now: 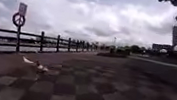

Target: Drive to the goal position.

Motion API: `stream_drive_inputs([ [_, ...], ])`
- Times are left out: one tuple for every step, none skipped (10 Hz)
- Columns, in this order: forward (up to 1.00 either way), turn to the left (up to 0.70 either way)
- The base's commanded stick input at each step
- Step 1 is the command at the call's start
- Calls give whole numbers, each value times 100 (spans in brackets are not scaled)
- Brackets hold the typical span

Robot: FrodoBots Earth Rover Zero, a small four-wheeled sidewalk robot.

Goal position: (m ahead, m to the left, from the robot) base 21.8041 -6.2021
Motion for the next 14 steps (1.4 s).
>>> stream_drive_inputs([
  [85,0],
  [85,0],
  [85,0],
  [85,0],
  [85,0],
  [85,0],
  [85,0],
  [85,0],
  [85,0],
  [85,4],
  [85,24],
  [85,17],
  [85,1],
  [85,0],
])
